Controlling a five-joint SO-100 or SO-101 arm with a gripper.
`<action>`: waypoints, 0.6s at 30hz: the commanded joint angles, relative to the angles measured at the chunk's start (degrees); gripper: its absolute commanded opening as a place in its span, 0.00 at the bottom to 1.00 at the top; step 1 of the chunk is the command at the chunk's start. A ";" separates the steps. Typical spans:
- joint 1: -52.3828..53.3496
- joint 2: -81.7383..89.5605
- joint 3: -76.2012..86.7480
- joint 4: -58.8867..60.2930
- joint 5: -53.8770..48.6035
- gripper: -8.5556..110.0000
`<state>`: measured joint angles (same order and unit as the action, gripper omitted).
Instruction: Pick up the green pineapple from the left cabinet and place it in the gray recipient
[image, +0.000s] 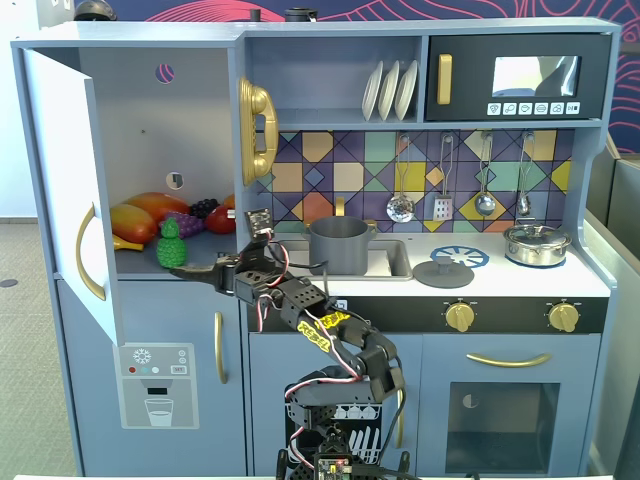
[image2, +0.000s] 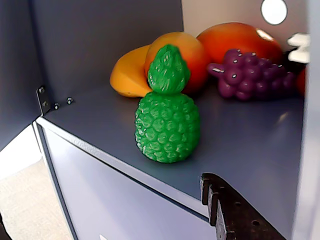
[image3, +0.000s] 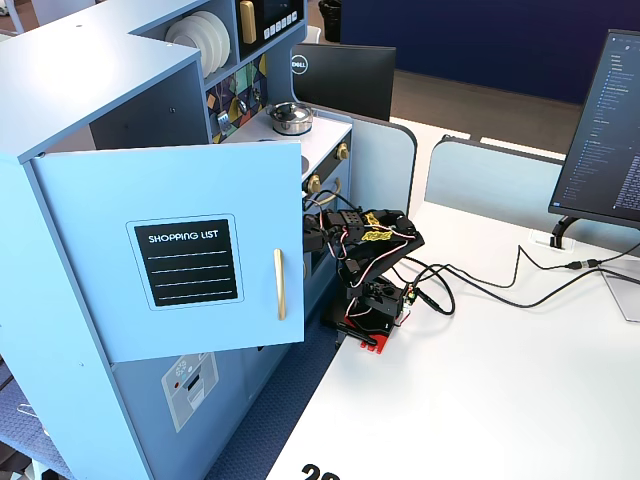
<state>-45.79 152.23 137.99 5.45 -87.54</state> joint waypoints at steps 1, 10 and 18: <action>1.58 -4.04 -4.04 -5.36 0.09 0.49; 1.85 -12.92 -9.32 -8.00 -0.35 0.49; 0.44 -18.28 -12.04 -10.02 -3.96 0.49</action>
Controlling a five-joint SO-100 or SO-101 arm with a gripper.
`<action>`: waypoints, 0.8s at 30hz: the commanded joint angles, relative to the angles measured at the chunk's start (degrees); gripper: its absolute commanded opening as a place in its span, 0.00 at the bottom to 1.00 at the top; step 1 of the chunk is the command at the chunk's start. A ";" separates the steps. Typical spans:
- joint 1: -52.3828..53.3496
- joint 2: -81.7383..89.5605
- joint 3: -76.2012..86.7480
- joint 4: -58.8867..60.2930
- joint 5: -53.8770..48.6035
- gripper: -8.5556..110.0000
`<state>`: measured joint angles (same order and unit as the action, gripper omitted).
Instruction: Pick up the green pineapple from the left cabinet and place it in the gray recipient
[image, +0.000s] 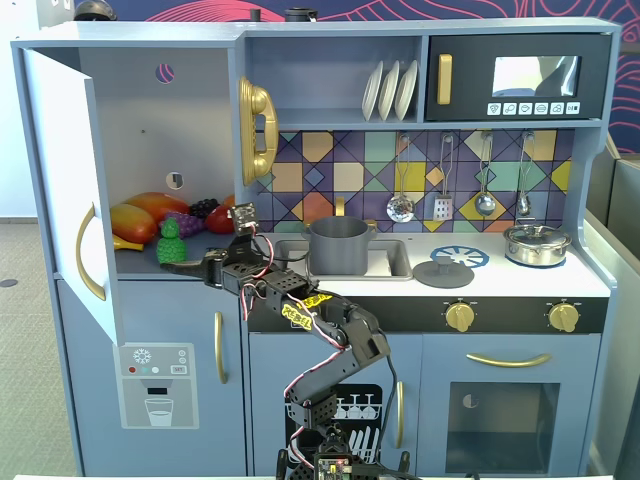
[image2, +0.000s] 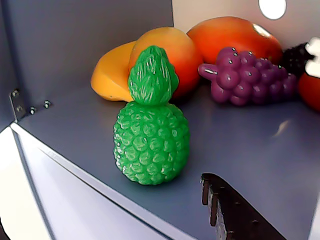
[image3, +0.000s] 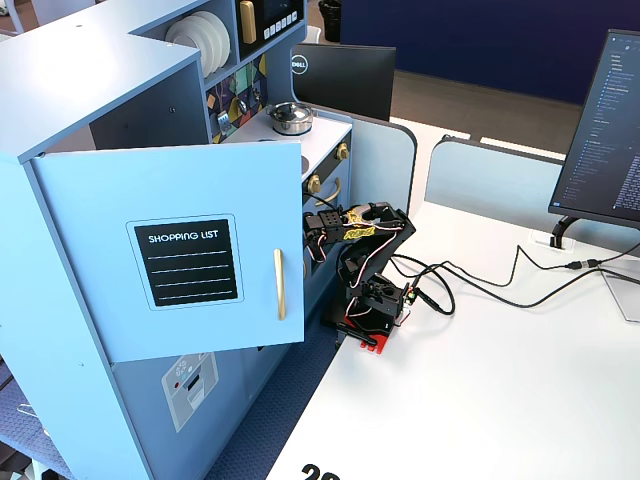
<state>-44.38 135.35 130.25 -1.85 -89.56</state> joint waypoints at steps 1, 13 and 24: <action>-1.05 -1.93 -4.39 -2.99 -2.37 0.49; 0.26 -11.43 -11.69 -6.24 -2.02 0.49; 0.97 -18.19 -17.05 -7.47 0.88 0.49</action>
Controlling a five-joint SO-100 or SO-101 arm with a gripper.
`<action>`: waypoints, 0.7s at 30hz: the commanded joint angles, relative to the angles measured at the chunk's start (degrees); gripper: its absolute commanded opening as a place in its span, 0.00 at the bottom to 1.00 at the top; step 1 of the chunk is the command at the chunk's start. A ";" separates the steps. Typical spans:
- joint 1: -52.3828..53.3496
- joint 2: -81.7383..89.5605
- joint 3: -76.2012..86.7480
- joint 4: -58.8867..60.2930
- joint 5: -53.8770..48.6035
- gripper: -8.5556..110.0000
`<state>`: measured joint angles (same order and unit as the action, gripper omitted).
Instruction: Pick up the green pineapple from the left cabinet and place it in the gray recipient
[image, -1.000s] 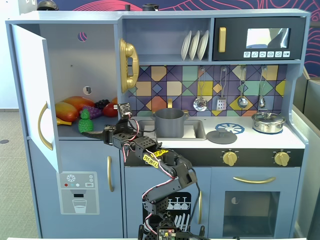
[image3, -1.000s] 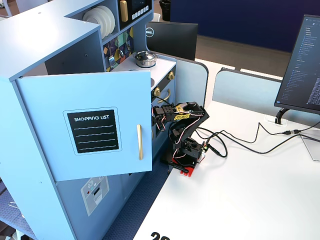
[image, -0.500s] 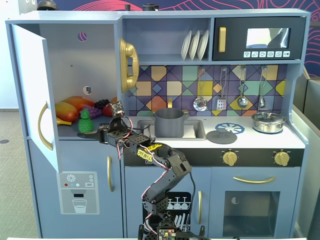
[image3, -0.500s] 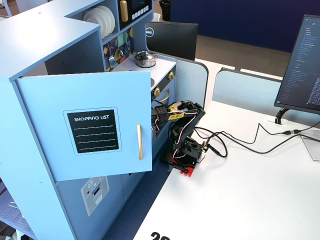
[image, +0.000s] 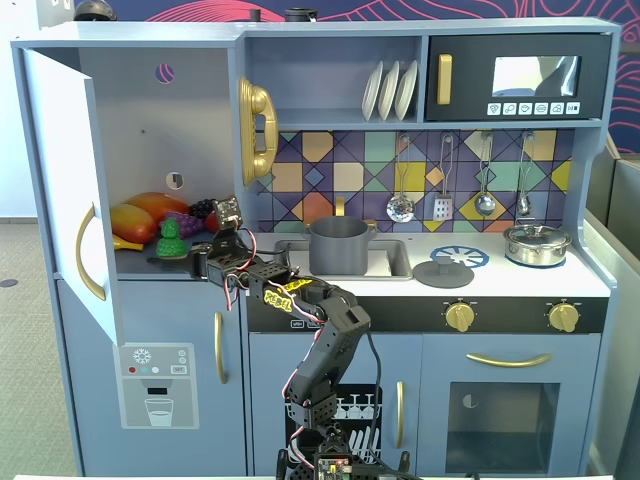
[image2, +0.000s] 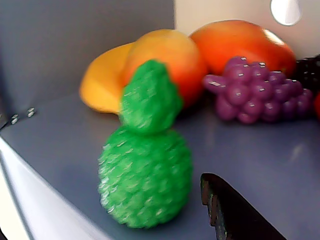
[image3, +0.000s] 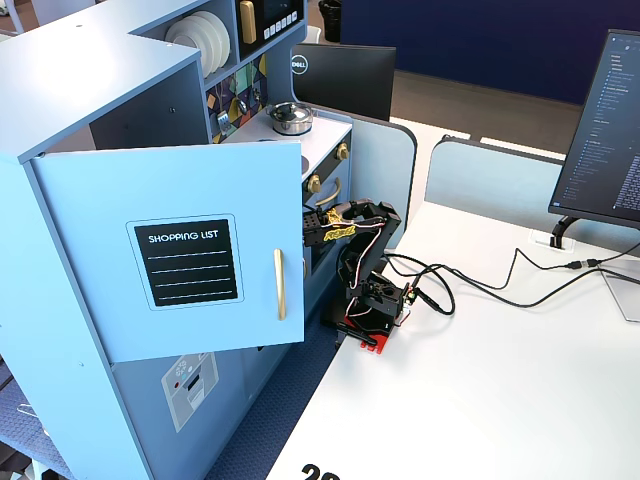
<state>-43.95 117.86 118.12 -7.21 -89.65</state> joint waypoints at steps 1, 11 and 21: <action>0.53 -1.23 -5.27 -2.11 0.97 0.49; 0.26 -7.12 -9.93 -2.46 0.97 0.49; -0.97 -14.77 -16.35 -1.67 0.79 0.48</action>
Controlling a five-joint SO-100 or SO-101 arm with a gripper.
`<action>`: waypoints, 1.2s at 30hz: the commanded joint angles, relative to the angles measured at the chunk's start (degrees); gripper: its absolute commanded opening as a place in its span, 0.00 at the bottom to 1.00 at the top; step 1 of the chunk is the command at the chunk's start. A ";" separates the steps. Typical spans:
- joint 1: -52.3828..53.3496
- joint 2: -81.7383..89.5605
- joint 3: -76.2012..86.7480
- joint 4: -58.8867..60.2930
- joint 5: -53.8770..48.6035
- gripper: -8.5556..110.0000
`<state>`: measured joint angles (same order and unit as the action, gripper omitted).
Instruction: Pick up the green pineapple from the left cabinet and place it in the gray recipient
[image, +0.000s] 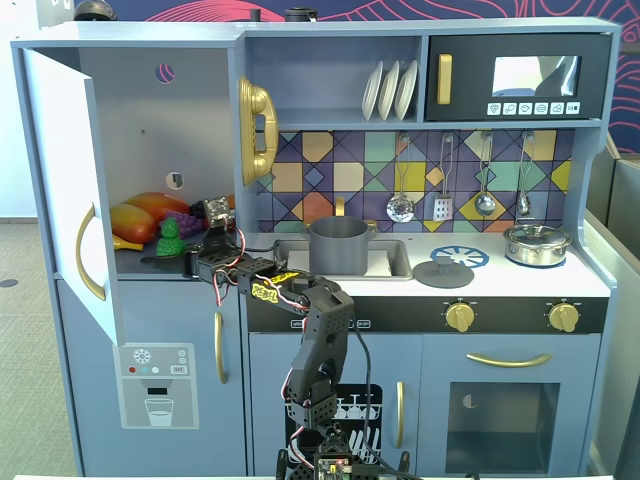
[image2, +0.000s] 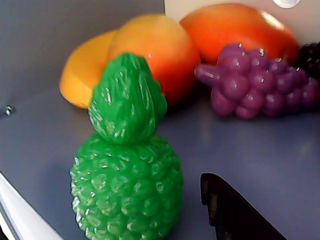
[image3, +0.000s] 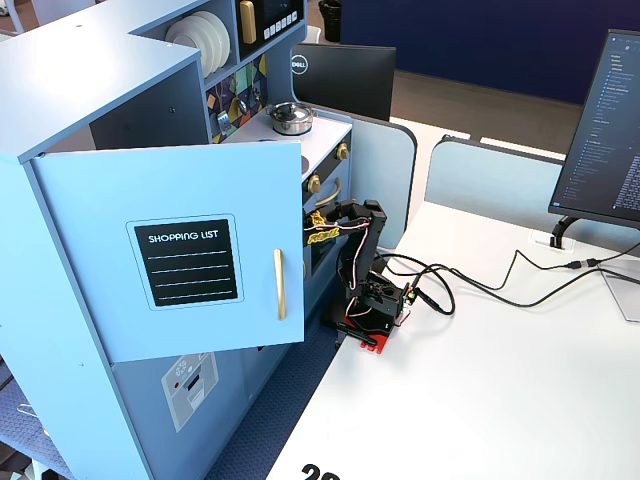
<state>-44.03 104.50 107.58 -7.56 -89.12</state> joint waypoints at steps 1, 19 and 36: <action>-0.97 -2.55 -6.94 -1.32 0.26 0.48; -8.26 8.09 -11.87 21.01 -14.06 0.07; -1.76 57.39 -2.99 57.13 -16.61 0.07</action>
<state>-52.03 155.57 107.40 44.91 -106.61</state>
